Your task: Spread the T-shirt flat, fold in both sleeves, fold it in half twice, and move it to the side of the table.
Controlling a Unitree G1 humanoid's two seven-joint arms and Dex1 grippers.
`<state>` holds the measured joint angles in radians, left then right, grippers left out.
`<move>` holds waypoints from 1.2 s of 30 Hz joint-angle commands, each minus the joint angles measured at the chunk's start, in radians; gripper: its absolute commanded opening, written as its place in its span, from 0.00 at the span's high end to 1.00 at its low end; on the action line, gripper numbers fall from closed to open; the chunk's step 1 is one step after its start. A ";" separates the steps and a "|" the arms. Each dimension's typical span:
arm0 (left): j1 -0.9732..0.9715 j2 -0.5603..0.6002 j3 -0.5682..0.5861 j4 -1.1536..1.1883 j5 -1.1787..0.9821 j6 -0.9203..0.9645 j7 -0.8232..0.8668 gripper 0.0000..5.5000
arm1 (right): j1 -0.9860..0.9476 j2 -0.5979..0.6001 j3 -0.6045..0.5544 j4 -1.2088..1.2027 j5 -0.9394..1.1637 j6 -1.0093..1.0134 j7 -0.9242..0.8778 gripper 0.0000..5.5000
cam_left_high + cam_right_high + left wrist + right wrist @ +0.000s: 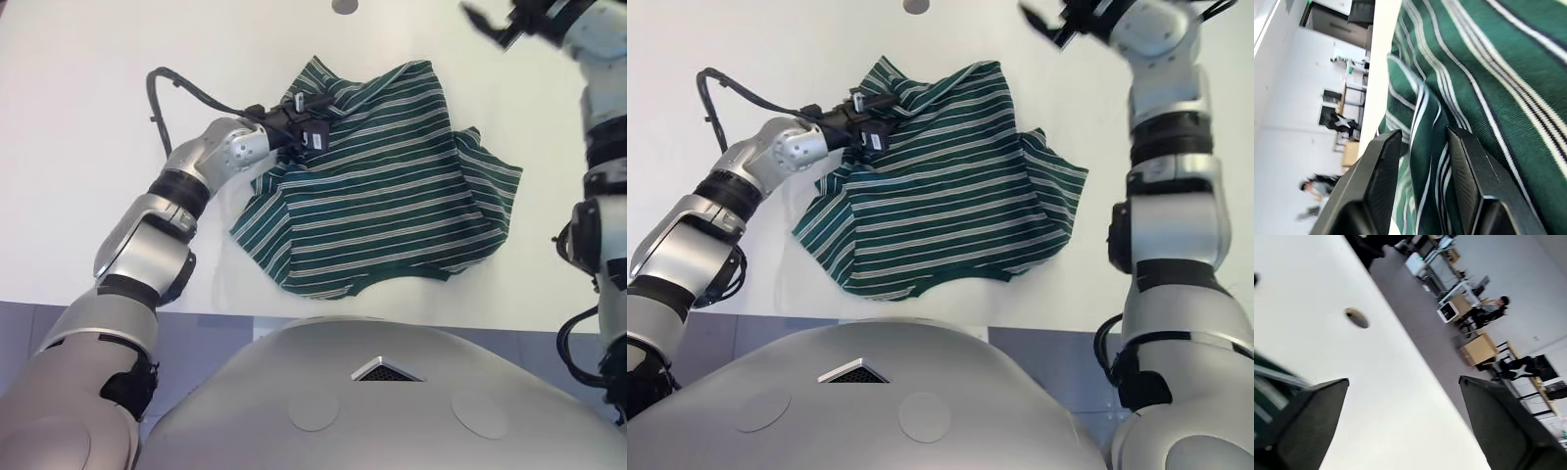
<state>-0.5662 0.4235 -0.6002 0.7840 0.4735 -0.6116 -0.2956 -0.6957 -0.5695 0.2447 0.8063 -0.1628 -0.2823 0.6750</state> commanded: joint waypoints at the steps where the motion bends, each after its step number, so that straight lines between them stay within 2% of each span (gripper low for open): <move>1: 0.189 0.116 0.085 -0.162 -0.209 0.119 -0.276 0.70 | 0.315 -0.059 0.103 -0.297 -0.035 0.030 0.136 0.24; 3: 0.244 0.178 0.174 -0.369 -0.456 0.221 -0.460 0.70 | 0.488 -0.125 0.117 -0.525 -0.009 0.064 0.205 0.24; 6: 0.252 0.167 0.320 -0.597 -0.842 0.506 -0.624 0.70 | 0.624 -0.185 0.130 -0.750 0.004 0.146 0.248 0.24; 12: 0.146 0.147 0.452 -0.725 -1.089 0.815 -0.723 0.70 | 0.694 -0.176 0.153 -0.938 -0.026 0.264 0.224 0.24; 15: 0.103 0.151 0.404 -0.633 -0.937 0.780 -0.724 0.70 | 0.710 -0.153 0.175 -0.977 -0.052 0.299 0.197 0.24; 21: 0.038 0.128 0.104 -0.235 -0.426 0.435 -0.744 0.70 | 0.733 -0.157 0.177 -1.009 -0.056 0.323 0.179 0.24; 25: 0.010 0.119 -0.018 0.017 -0.171 0.263 -0.589 0.70 | 0.709 -0.168 0.162 -1.007 -0.062 0.320 0.179 0.24; 30: 0.045 0.164 -0.027 0.024 -0.154 0.165 -0.608 0.70 | 0.658 -0.214 0.116 -0.936 -0.107 0.304 0.151 0.24; 34: 0.032 0.202 -0.077 0.145 -0.029 0.139 -0.490 0.70 | 0.673 -0.247 0.104 -0.985 -0.054 0.305 0.225 0.24; 36: 0.038 0.215 -0.098 0.191 0.005 0.132 -0.450 0.70 | 0.645 -0.232 0.094 -0.948 -0.070 0.295 0.200 0.24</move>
<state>-0.6440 0.5678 -0.5922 0.8179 0.2820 -0.5459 -0.7441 -0.0493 -0.7823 0.3321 -0.1818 -0.2161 -0.0040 0.8525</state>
